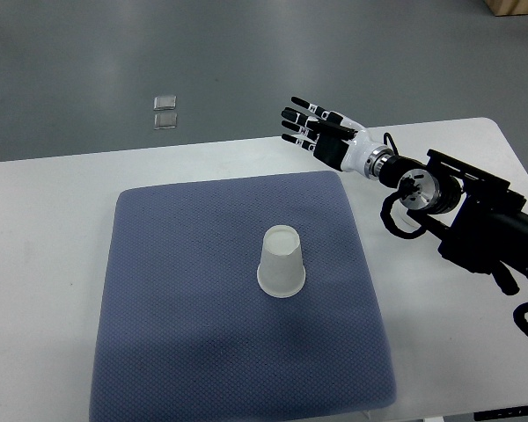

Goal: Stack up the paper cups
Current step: 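Raise the right hand and move it toward the loose white paper cup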

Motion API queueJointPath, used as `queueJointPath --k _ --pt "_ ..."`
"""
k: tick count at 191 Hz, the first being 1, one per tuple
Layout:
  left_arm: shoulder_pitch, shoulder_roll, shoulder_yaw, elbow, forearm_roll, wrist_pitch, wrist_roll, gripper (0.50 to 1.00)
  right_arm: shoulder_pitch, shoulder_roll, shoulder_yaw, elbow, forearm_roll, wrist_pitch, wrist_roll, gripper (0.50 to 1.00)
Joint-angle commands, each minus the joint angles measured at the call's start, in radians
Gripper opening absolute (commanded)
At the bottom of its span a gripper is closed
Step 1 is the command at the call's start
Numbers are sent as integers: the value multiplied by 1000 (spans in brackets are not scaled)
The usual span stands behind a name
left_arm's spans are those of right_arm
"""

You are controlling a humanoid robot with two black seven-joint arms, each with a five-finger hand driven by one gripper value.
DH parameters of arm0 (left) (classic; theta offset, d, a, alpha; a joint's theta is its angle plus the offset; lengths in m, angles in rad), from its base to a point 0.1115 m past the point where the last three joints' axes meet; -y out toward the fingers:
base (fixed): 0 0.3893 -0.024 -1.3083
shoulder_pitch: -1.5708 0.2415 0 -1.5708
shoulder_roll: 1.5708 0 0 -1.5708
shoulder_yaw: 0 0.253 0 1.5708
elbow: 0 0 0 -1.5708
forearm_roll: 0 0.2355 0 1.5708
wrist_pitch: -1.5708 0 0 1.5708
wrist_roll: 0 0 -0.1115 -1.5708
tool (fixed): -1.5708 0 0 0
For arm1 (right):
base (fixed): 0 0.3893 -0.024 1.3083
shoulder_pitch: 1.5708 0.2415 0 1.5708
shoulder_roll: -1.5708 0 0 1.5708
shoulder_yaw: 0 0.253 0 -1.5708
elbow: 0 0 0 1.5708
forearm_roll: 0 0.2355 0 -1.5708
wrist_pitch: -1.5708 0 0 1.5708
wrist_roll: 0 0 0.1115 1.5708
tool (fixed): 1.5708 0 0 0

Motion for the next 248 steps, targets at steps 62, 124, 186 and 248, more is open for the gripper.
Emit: queueJointPath --k 62,124,186,248 --pt "-8 0 2 -3 0 0 0 1000 3 -5 -2 8 -5 3 -2 924" --pt "-14 0 0 -3 0 0 0 1000 16 -52 -3 11 -18 2 -2 926" --pt "-14 0 2 -3 0 0 0 1000 55 -114 -5 14 -20 83 -6 924" --pt "-14 0 0 -3 0 0 0 1000 52 -222 -2 111 -250 98 -11 926"
